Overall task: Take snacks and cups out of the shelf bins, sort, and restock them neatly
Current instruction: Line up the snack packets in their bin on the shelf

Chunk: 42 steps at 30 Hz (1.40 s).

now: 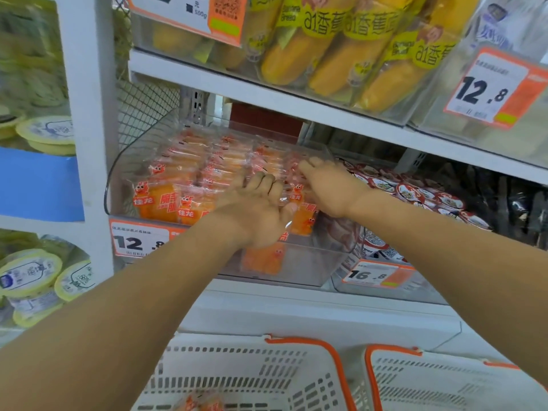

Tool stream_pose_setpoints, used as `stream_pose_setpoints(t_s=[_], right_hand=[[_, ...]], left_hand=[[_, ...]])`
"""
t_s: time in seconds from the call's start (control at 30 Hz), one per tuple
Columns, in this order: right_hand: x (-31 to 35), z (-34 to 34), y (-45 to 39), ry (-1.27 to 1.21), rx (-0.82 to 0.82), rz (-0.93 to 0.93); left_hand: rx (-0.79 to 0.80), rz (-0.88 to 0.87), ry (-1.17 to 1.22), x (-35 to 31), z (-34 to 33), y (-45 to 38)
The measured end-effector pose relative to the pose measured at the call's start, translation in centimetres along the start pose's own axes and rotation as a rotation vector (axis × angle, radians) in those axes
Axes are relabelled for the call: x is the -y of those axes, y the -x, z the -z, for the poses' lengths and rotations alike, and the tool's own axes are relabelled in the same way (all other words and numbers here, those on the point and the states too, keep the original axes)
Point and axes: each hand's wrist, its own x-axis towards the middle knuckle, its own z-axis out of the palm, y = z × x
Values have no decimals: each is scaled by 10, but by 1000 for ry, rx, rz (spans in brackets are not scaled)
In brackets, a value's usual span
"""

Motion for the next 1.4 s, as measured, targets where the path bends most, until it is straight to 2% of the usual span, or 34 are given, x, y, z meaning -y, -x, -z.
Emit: stream_pose_setpoints(t_s=[0.13, 0.23, 0.3, 0.33, 0.43, 0.5, 0.57, 0.63, 0.7, 0.77, 0.87, 0.93, 1.03, 1.13, 1.2, 1.27, 1.33, 1.4], right_hand=[[2, -2, 6, 63, 17, -15], [11, 2, 22, 72, 92, -70], [20, 5, 41, -54, 85, -110], [25, 7, 52, -162, 16, -132], [39, 6, 93, -468, -344, -135], [47, -1, 126, -631, -550, -51], [57, -15, 157, -808, -596, 61], [66, -39, 179, -878, -460, 118], [79, -65, 183, -910, -194, 99], [97, -86, 181, -906, 103, 84], [134, -114, 182, -661, 539, 134], [164, -144, 186, -505, 716, 192], [209, -198, 196, -550, 817, 203], [233, -245, 209, -781, 827, 81], [238, -278, 215, -828, 788, -57], [244, -310, 218, -816, 777, -133], [249, -317, 214, -849, 762, -227], [254, -322, 209, -900, 746, -323]], left_hand=[[4, 0, 13, -2, 1, 1], [11, -2, 26, -5, 3, 4], [-28, 10, 31, -8, 6, 7], [-63, 18, 18, -9, 8, 9], [-252, 11, -31, -13, 15, 19], [-470, -35, 76, -17, 18, 31], [-709, -155, 183, -25, 18, 51], [-774, -254, 232, -33, 14, 74], [-712, -265, 301, -38, -1, 98], [-586, -185, 369, -39, -28, 121], [-175, 104, 427, -31, -91, 159], [138, 286, 438, -21, -144, 196], [498, 488, 466, -9, -214, 265], [702, 611, 511, -6, -249, 313], [736, 633, 531, -2, -267, 329], [711, 740, 621, 1, -283, 336], [691, 813, 682, 5, -298, 337], [682, 813, 677, 8, -309, 334]])
